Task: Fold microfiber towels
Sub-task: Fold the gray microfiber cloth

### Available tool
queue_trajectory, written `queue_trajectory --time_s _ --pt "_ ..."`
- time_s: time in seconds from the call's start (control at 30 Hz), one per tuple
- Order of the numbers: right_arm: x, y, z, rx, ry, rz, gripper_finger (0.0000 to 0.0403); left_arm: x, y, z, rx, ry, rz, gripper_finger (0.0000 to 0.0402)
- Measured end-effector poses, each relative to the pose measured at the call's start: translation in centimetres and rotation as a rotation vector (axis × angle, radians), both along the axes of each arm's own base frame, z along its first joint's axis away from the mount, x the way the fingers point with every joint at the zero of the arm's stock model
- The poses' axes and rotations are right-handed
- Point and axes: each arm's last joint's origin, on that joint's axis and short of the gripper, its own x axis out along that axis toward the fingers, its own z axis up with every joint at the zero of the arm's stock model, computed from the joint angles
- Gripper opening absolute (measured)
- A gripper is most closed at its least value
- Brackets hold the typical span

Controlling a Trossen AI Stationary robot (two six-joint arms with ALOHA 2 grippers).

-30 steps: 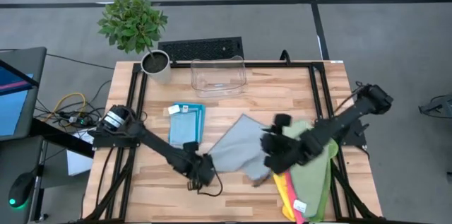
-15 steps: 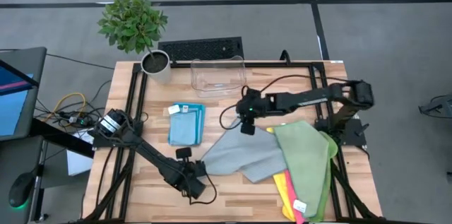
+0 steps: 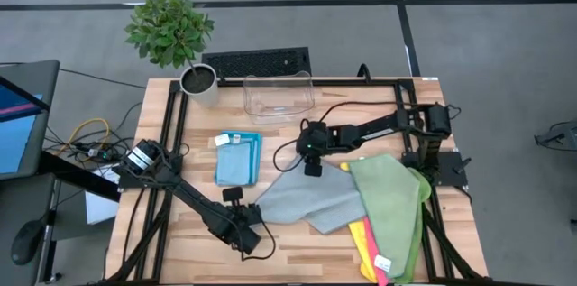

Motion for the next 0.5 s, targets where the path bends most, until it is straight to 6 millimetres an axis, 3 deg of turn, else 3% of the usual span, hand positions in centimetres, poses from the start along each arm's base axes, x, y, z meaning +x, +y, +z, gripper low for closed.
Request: queue_trajectory --time_s 0.17,0.2,0.37,0.5 --pt "-0.6 1.0 1.4 -0.001 0.025 0.025 0.0032 -0.3 0.3 0.3 0.034 0.032 0.036 0.0" --pt "-0.8 1.2 2.2 0.001 0.017 0.023 0.002 -0.4 0.5 0.5 0.057 0.044 0.047 0.0" --pt "-2.7 3.3 8.8 0.004 -0.099 0.008 0.0009 -1.1 1.0 3.4 0.18 0.117 0.087 0.0" --pt "-6.9 6.0 15.8 -0.049 -0.292 -0.024 0.0008 -1.8 0.9 7.1 0.289 0.134 0.086 0.0"
